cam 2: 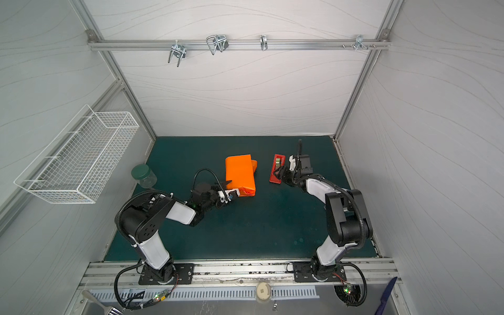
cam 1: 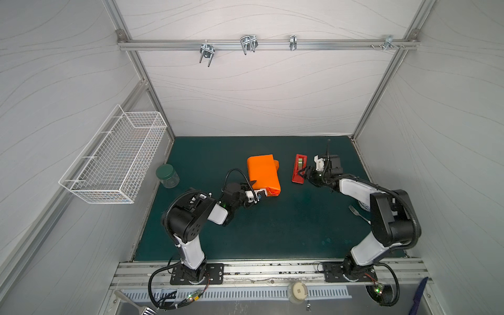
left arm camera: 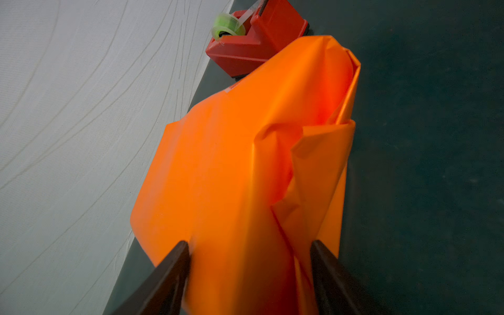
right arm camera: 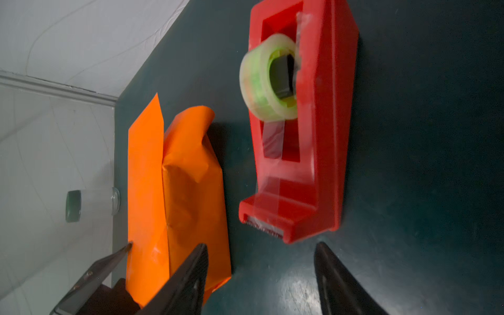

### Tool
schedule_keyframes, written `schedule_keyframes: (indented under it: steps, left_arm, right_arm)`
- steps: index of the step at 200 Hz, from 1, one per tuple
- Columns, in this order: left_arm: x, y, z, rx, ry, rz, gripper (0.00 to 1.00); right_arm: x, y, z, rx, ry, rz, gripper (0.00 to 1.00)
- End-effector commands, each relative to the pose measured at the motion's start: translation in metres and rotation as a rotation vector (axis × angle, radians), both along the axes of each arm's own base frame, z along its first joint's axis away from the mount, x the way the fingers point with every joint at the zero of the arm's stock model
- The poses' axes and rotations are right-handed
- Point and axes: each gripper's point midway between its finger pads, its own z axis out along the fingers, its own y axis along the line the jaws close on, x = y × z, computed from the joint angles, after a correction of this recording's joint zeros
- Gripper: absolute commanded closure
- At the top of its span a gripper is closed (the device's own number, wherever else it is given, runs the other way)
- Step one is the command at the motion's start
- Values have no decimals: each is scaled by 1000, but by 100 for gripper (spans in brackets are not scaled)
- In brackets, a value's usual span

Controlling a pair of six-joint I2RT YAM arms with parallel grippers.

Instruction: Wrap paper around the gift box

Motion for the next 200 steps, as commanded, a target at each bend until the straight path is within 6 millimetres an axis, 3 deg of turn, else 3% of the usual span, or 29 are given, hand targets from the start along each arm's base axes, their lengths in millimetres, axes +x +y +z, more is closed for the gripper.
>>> schedule_keyframes:
  steps: [1,58,131,200]
  left_arm:
    - [-2,12,-31,57,105,48,29]
    - [-2,12,-32,60,106,48,29]
    - [-1,12,-31,58,106,48,29]
    - [-6,11,-37,72,136,35,29]
  right_arm:
    - [6,1,-1,9,30,47,43]
    - [20,7,-8,55,51,89,55]
    - [23,14,-20,150,102,113,73]
    - [25,17,-17,203,108,126,76]
